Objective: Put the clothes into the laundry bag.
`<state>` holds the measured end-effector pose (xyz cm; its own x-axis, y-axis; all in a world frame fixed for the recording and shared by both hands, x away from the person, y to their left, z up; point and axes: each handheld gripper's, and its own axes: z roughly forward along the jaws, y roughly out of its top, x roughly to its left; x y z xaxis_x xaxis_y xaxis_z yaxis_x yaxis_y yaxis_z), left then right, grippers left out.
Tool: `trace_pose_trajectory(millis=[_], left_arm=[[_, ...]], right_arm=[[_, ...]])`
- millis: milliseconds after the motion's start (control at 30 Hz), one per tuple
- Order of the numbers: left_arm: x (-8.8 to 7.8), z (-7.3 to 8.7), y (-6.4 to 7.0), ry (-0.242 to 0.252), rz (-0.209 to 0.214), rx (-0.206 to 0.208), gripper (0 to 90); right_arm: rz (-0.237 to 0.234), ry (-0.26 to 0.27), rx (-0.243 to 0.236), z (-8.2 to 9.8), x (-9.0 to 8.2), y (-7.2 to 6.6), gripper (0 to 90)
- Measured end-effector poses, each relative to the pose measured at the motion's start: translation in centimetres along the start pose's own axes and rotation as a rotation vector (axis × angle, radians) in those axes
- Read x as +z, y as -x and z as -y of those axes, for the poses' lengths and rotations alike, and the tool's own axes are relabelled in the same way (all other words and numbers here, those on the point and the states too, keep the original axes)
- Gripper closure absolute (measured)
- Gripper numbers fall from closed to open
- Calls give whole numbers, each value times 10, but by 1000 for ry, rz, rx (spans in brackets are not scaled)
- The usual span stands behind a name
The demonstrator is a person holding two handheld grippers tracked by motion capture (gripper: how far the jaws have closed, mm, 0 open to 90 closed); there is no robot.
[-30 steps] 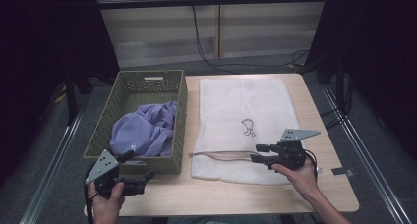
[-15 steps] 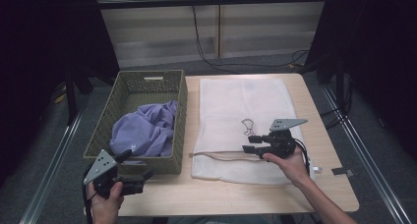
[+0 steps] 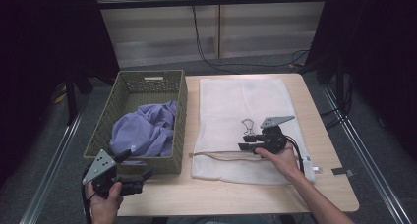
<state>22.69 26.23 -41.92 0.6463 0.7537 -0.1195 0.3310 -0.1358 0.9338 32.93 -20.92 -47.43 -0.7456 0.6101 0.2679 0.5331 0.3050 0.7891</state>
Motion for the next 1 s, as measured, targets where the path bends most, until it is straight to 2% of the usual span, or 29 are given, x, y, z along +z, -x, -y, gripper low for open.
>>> trace_pose_trajectory(millis=[200,367,433,500,700,833,1000], left_arm=[[0,0,0,1,0,-5,23],[0,0,-1,0,-1,-3,23],[0,1,-3,5,14,-32,23],[0,1,-3,1,-1,-24,23],[1,1,-2,0,10,-11,23],[1,1,-1,1,6,-10,23],[1,1,0,-3,10,-3,23]], right_arm=[[34,-59,3,12,8,8,533],[48,-76,-10,14,11,10,526],[53,-87,-9,16,14,9,526],[61,-95,-22,18,16,9,518],[67,-119,-36,22,20,9,519],[82,-119,-51,23,22,8,547],[122,-123,-64,23,22,6,623]])
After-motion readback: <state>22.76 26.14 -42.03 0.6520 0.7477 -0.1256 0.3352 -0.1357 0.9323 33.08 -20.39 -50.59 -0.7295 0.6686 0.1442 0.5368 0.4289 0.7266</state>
